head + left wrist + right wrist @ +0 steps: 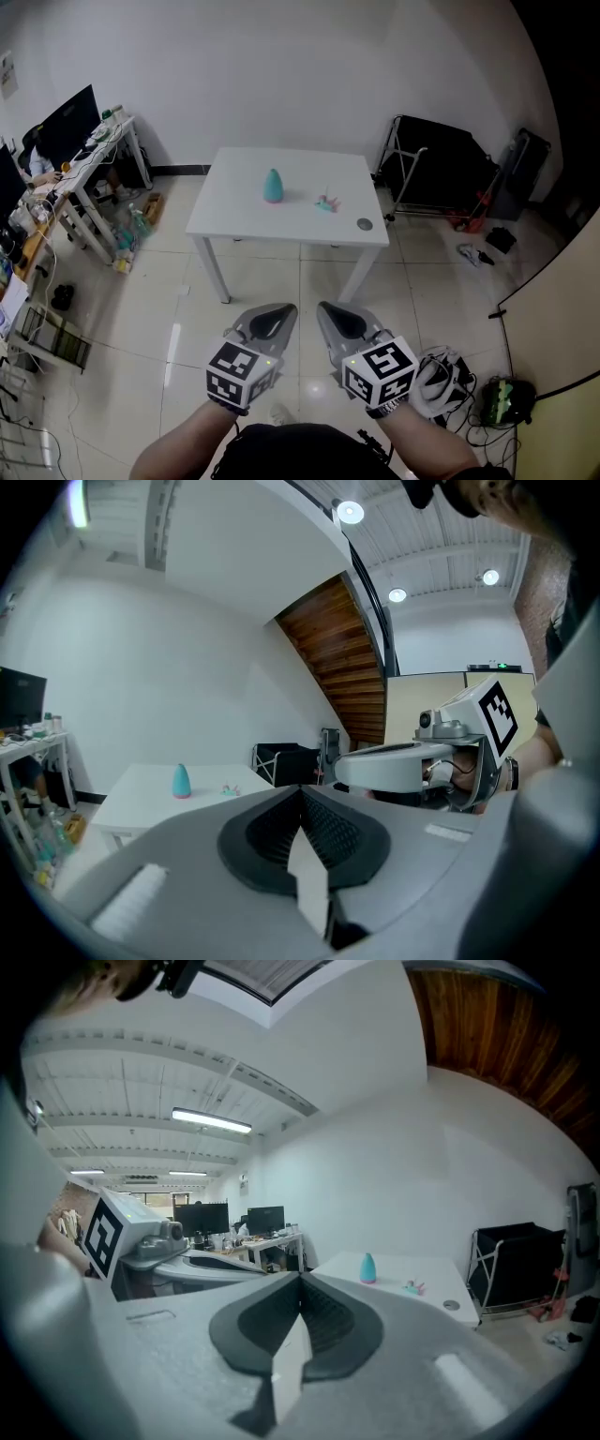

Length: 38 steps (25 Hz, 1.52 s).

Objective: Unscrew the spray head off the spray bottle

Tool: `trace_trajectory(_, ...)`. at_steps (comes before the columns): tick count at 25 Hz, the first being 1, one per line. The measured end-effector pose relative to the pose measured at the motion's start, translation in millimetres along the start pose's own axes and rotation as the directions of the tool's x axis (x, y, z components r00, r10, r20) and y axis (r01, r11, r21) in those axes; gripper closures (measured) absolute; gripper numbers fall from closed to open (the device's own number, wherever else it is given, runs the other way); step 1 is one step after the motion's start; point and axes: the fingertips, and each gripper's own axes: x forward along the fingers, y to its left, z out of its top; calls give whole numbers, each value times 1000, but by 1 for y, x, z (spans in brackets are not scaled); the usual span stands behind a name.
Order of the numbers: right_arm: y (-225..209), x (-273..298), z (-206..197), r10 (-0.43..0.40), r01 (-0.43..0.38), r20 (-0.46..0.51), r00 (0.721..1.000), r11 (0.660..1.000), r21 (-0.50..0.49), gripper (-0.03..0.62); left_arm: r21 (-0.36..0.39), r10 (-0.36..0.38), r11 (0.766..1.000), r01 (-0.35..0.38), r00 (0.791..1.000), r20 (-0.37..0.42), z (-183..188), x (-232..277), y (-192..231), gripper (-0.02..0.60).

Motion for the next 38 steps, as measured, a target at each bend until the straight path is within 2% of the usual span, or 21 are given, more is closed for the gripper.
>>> trace_trajectory(7,3,30,8,-24,24,-7,1000,1000,-3,602,-7,-14,1000,14,1000,2,5,-1,32,565)
trace_trajectory(17,-7,53,6,-27,27,-26,999,1000,-6,602,-29,-8,1000,8,1000,-3,0,10,57,565)
trace_trajectory(27,-42,77,8,-23,24,-20,1000,1000,15,602,-21,-1,1000,1,1000,-27,2,45,75,565)
trace_trajectory(38,-101,115,9,18,-16,-27,999,998,54,602,-22,44,999,-46,997,-67,7,104,105,565)
